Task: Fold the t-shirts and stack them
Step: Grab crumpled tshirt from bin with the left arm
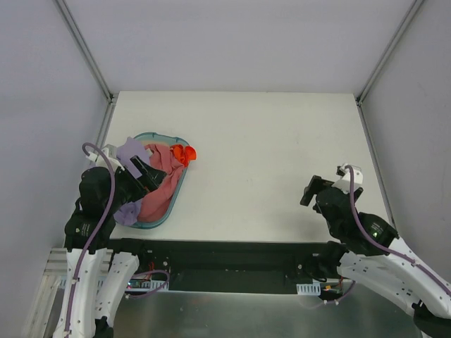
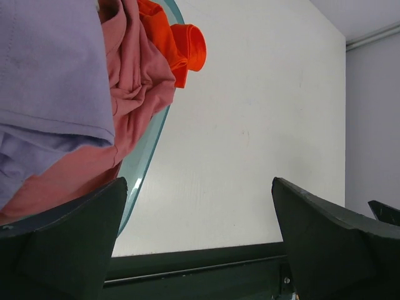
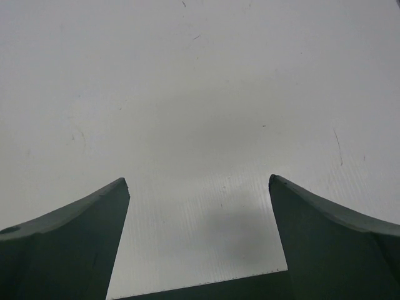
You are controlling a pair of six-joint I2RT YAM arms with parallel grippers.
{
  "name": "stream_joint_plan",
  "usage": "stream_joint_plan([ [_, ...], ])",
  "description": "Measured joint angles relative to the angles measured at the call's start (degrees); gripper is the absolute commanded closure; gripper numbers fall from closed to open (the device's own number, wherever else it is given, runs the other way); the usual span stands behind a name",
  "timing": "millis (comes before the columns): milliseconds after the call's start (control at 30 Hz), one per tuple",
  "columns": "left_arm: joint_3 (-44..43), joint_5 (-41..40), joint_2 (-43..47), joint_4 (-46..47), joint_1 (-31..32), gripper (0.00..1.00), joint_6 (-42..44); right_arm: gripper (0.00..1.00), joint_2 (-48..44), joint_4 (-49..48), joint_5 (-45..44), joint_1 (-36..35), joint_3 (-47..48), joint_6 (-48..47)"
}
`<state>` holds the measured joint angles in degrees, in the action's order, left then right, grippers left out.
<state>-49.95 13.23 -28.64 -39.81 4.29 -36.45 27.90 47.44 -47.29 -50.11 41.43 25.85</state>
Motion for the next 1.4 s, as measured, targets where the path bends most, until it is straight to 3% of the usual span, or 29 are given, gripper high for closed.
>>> stream_joint_plan([
  [267, -0.1, -6.9, -1.3, -0.2, 0.0, 0.01, -0.4, 0.04, 2.6, 0.0, 1.7, 0.0, 0.0, -0.4],
  [900, 0.1, -26.1, -17.2, -1.2, 0.0, 0.03, -5.6, 0.04, 5.9, -4.8, 3.8, 0.0, -0.9, -5.6],
  [1000, 0.3, -28.2, -19.8, -1.2, 0.0, 0.15, -6.9, 0.04, 7.3, -5.6, 3.8, 0.0, -1.1, -6.1],
  [1067, 0.3, -28.9, -21.9, -1.3, 0.0, 0.31, -7.4, 0.04, 8.3, -6.3, 3.6, 0.0, -1.2, -6.7],
  [1100, 0.3, -29.2, -22.9, -1.2, 0.0, 0.42, -7.7, 0.04, 8.7, -6.6, 3.5, 0.0, -1.3, -6.9],
  [1133, 0.3, -29.6, -23.7, -1.2, 0.0, 0.7, -7.8, 0.04, 9.2, -6.8, 3.3, 0.0, -1.3, -7.1],
  [1200, 0.3, -30.3, -24.8, -1.2, 0.0, 1.0, -8.1, 0.04, 10.1, -7.1, 3.2, 0.0, -1.3, -7.4],
  [1400, -3.6, -30.3, -23.9, -2.5, 0.0, 1.0, -4.6, 0.04, 11.4, -7.6, 2.9, 0.0, -1.3, -7.5],
])
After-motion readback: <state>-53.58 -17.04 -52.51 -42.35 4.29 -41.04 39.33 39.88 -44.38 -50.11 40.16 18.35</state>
